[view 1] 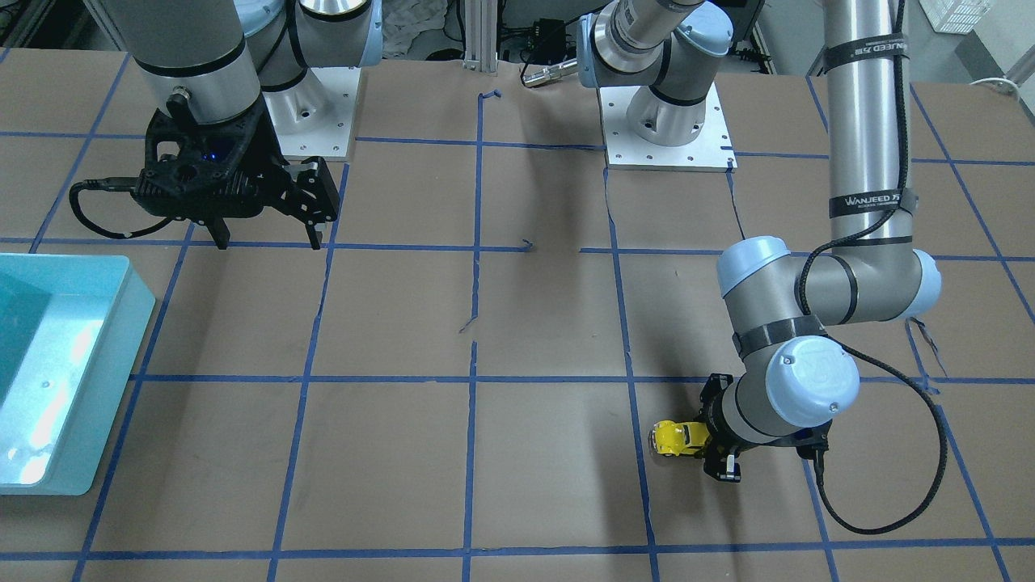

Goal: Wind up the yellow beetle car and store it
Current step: 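Close the left gripper on the yellow beetle car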

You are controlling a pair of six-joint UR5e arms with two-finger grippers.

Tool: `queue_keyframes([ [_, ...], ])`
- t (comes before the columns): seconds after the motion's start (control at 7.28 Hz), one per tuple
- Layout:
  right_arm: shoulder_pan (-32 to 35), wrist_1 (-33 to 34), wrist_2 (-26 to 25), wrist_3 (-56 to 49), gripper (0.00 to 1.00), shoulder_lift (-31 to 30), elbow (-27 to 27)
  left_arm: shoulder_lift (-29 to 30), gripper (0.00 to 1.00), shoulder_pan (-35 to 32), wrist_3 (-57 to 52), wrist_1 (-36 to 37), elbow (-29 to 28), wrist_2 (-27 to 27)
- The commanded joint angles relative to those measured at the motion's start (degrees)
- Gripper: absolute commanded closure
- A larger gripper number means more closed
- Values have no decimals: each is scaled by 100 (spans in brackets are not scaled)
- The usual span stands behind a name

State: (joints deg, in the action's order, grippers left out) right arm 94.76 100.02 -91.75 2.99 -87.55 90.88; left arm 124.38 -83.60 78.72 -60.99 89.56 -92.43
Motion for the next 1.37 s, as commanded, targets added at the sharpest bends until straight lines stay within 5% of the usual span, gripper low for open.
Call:
queue_keyframes([
  [0.0, -1, 8, -1, 0, 0, 1, 0, 59, 100, 2, -14, -1, -17, -12],
  [1.24, -1, 8, -1, 0, 0, 2, 0, 77, 100, 116, -206, -1, 1, -311],
])
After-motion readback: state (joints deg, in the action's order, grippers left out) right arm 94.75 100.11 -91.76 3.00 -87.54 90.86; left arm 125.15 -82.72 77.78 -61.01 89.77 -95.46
